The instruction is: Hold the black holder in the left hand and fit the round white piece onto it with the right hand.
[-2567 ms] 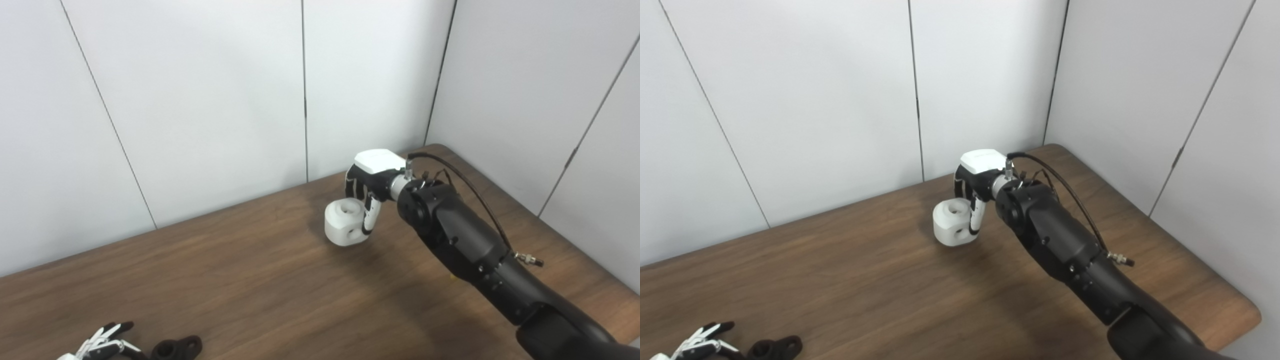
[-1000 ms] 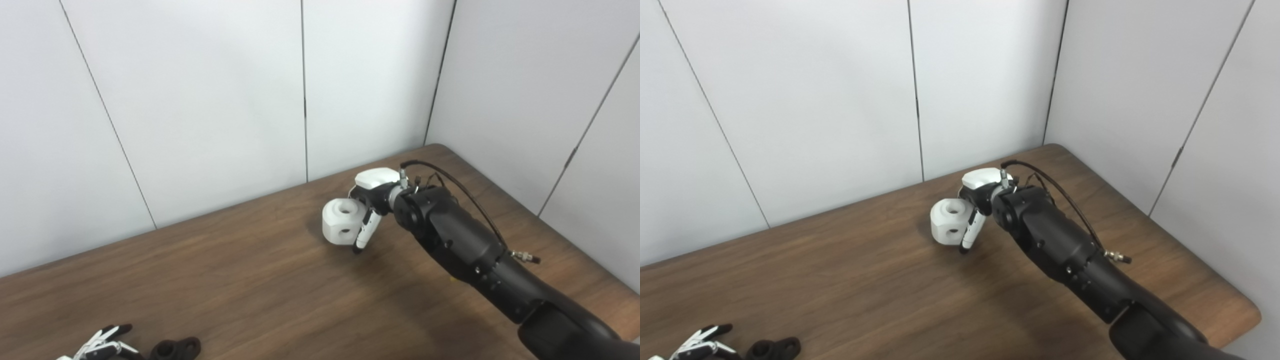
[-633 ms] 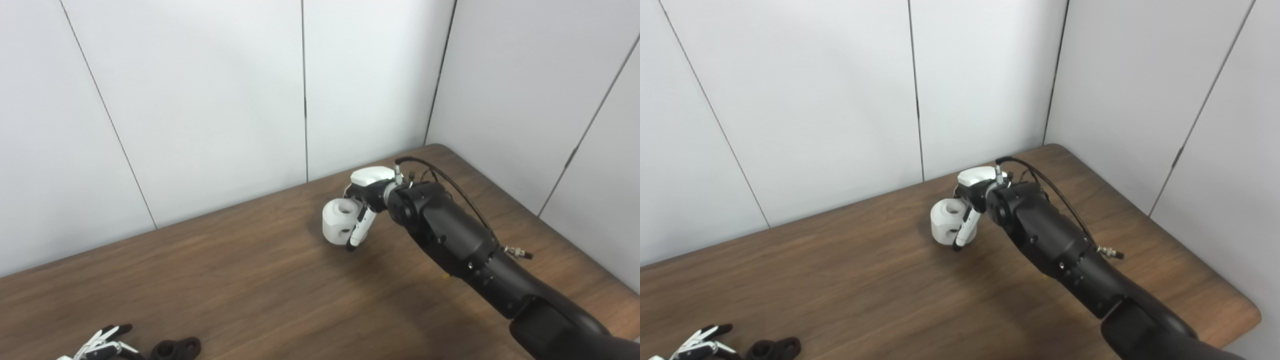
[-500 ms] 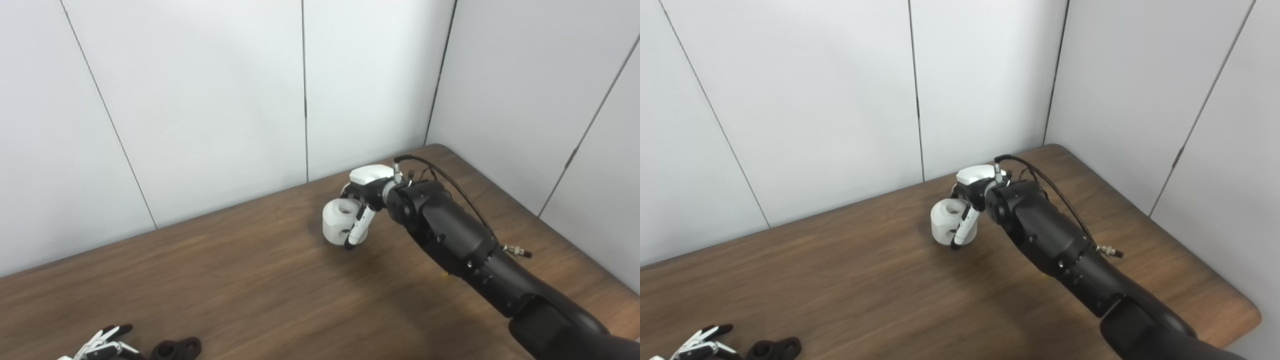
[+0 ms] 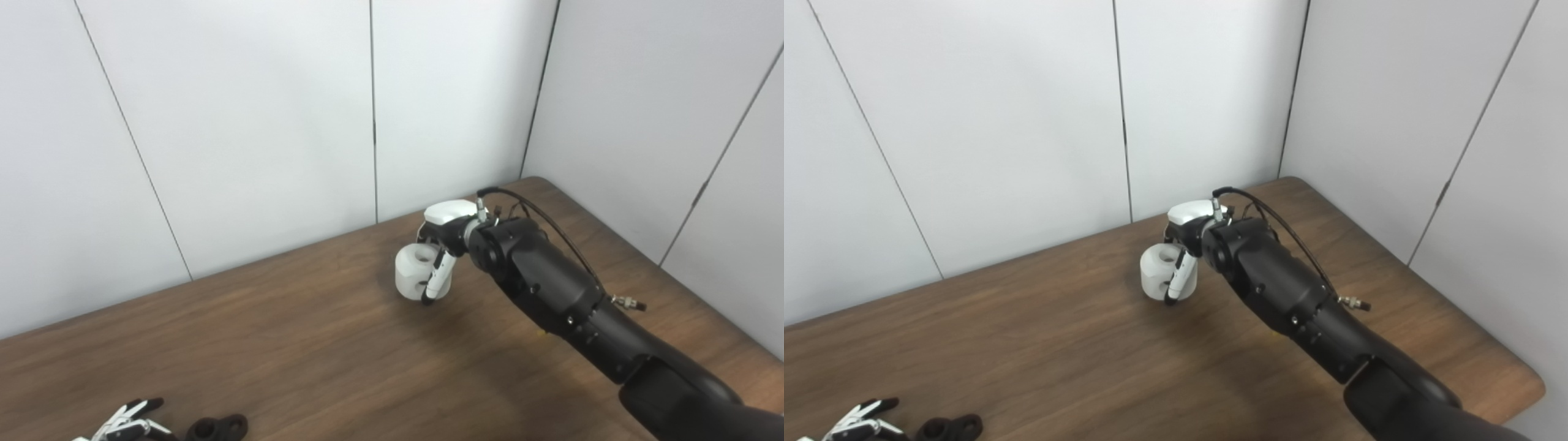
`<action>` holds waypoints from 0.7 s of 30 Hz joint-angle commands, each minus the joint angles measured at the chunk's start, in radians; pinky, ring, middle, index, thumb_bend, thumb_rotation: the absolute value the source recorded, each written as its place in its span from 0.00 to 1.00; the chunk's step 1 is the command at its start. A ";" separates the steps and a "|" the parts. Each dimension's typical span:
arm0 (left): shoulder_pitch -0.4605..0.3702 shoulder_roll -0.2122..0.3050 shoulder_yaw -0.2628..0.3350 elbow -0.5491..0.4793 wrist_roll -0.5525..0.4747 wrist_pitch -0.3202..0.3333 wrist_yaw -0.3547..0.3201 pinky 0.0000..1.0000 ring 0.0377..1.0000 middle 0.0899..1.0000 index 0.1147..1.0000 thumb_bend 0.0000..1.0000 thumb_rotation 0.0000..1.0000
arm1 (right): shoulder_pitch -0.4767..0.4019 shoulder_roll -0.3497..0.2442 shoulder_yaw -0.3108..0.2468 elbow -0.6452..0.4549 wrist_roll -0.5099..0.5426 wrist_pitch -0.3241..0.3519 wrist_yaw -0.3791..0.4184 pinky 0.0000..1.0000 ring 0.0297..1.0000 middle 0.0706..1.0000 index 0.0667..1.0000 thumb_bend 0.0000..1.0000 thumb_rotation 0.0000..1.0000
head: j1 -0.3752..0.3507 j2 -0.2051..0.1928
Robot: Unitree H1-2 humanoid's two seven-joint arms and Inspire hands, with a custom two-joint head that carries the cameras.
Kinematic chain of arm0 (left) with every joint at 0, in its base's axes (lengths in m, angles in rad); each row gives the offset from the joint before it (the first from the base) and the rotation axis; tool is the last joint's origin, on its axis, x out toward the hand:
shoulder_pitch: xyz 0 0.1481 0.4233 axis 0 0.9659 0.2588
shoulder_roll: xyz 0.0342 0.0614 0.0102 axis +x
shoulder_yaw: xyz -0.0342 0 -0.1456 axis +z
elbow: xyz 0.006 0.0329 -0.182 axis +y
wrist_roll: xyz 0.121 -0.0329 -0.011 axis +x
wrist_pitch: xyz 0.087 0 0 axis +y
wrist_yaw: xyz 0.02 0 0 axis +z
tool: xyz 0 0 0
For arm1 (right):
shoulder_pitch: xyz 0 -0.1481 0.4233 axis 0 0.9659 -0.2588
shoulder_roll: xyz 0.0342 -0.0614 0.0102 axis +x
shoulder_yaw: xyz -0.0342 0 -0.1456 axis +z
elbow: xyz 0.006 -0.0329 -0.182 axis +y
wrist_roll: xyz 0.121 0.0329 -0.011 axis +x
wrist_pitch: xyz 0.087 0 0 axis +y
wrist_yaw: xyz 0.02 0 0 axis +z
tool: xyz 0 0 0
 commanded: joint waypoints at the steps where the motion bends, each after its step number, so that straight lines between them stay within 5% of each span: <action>1: 0.018 0.018 -0.006 -0.009 -0.006 0.011 -0.024 0.93 0.95 0.86 0.42 0.51 0.03 | -0.042 -0.018 0.001 -0.007 -0.021 -0.004 -0.022 0.53 0.60 0.62 0.65 1.00 0.42 | 0.000 0.000; 21: 0.019 0.021 -0.003 -0.010 -0.006 0.016 -0.025 0.93 0.95 0.86 0.42 0.51 0.03 | -0.007 -0.017 0.016 0.022 -0.019 -0.043 -0.155 0.40 0.47 0.50 0.55 1.00 0.35 | -0.002 0.001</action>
